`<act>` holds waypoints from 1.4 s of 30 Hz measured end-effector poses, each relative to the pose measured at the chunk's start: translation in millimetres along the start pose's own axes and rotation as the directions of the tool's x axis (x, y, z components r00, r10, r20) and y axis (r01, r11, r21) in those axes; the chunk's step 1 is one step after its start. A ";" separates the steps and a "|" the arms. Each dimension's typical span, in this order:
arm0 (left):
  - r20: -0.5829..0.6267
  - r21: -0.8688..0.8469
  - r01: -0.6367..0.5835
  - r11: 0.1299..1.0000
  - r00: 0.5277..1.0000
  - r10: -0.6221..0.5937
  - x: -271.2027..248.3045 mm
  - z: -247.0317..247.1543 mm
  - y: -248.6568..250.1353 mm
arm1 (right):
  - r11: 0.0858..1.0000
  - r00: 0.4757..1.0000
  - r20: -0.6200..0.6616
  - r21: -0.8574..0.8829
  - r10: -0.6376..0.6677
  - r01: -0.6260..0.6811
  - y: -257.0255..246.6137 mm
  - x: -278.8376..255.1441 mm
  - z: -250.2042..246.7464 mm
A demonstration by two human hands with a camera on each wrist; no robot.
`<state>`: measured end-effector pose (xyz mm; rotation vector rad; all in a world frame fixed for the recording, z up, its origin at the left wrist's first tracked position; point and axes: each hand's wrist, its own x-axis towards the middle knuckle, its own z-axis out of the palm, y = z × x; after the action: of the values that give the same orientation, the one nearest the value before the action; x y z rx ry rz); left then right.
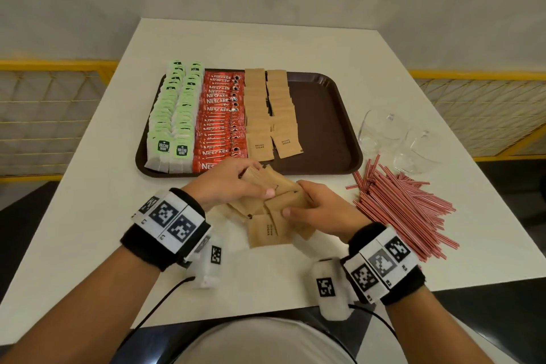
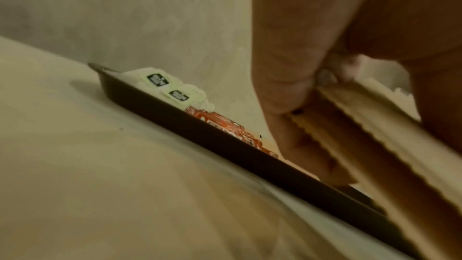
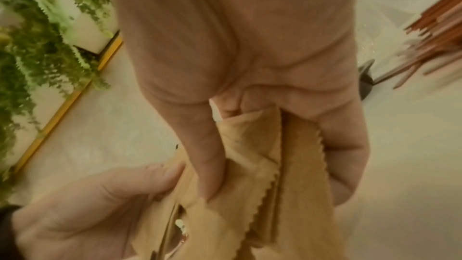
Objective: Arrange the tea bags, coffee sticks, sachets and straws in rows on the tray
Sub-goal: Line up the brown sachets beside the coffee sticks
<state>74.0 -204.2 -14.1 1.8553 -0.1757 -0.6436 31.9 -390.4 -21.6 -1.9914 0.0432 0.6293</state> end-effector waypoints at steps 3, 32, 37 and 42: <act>0.006 -0.251 0.007 0.968 1.000 -0.005 -1.3 -0.9 -1.9 | 0.985 0.999 -0.011 0.168 -0.032 0.033 -3.0 1.5 -0.9; -0.232 -0.723 -0.202 0.661 0.972 0.044 -13.3 -8.2 -11.4 | 0.946 0.961 -0.053 -0.196 -0.272 0.257 -37.0 9.2 12.3; -0.358 -0.771 -0.273 0.576 0.933 -0.038 -15.2 -35.5 -20.2 | 0.824 0.972 0.233 -0.544 -0.032 0.157 -28.7 6.9 31.4; -0.386 -0.765 -0.282 0.579 0.920 -0.063 -15.5 -36.5 -22.1 | 0.686 0.964 0.262 -0.709 0.038 0.165 -20.7 14.5 43.9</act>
<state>75.4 -159.2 -19.9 0.9982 0.2395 -0.1812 32.4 -340.0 -26.9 -2.6384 -0.5199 0.9595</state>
